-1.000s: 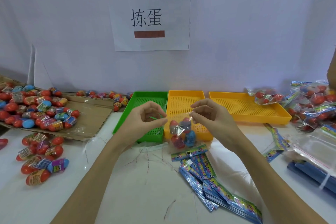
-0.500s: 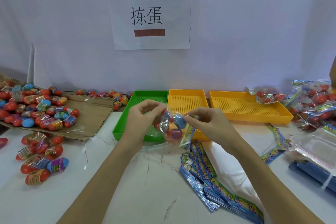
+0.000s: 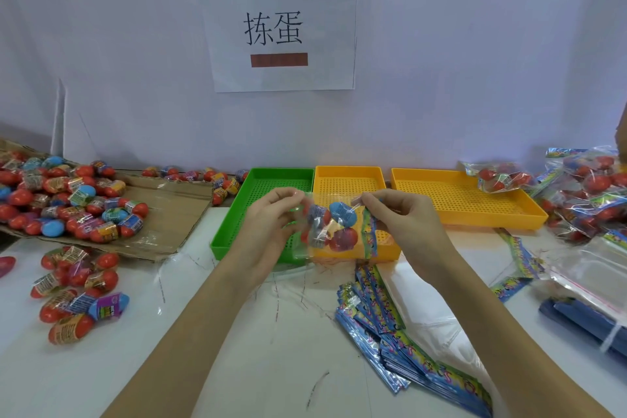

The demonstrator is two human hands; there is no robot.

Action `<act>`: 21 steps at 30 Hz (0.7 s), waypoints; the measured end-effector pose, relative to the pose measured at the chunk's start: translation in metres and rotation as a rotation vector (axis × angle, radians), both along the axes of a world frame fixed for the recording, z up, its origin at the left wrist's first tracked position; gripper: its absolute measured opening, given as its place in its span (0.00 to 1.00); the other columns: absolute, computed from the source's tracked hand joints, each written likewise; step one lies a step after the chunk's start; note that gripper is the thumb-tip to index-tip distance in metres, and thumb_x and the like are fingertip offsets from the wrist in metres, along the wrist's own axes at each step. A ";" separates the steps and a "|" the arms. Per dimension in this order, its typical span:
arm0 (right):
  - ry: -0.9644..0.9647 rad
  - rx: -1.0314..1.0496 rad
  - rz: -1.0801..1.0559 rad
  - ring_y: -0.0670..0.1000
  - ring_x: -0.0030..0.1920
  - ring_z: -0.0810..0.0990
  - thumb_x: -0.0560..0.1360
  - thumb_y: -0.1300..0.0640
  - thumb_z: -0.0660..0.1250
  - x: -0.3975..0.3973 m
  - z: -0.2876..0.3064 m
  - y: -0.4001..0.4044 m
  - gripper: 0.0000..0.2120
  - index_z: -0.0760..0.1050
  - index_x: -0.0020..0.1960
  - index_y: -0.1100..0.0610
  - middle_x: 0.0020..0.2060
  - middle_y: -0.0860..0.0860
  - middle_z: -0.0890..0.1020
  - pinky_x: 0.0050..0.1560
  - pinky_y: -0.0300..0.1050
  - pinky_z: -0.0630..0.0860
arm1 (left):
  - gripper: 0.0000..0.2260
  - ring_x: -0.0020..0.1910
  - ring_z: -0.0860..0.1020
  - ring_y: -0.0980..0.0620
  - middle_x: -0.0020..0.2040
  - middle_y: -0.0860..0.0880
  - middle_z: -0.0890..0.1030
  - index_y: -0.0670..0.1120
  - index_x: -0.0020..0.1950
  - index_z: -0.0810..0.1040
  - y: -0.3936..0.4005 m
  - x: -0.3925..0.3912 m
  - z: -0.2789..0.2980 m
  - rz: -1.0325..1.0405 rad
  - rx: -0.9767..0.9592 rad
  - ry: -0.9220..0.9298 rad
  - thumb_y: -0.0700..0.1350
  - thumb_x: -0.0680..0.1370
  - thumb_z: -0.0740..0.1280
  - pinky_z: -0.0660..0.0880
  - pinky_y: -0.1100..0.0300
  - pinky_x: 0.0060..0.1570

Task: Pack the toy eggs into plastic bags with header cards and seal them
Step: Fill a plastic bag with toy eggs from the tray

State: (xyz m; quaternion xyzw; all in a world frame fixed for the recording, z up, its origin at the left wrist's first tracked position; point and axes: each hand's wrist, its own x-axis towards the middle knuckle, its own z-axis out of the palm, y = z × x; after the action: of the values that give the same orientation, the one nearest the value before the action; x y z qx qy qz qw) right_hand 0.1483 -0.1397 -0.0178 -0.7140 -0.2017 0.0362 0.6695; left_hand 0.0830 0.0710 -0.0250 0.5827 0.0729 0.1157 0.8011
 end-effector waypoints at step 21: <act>0.017 0.044 0.011 0.45 0.38 0.79 0.80 0.57 0.71 0.004 -0.003 0.001 0.07 0.84 0.51 0.60 0.36 0.48 0.83 0.41 0.38 0.79 | 0.17 0.45 0.83 0.48 0.46 0.47 0.86 0.43 0.50 0.86 0.001 -0.005 0.006 0.066 0.065 0.008 0.56 0.75 0.73 0.82 0.59 0.43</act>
State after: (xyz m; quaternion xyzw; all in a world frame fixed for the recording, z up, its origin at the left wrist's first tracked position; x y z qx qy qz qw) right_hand 0.1526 -0.1392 -0.0206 -0.6978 -0.2007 0.0414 0.6863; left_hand 0.0784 0.0718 -0.0189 0.6061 0.0916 0.1419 0.7773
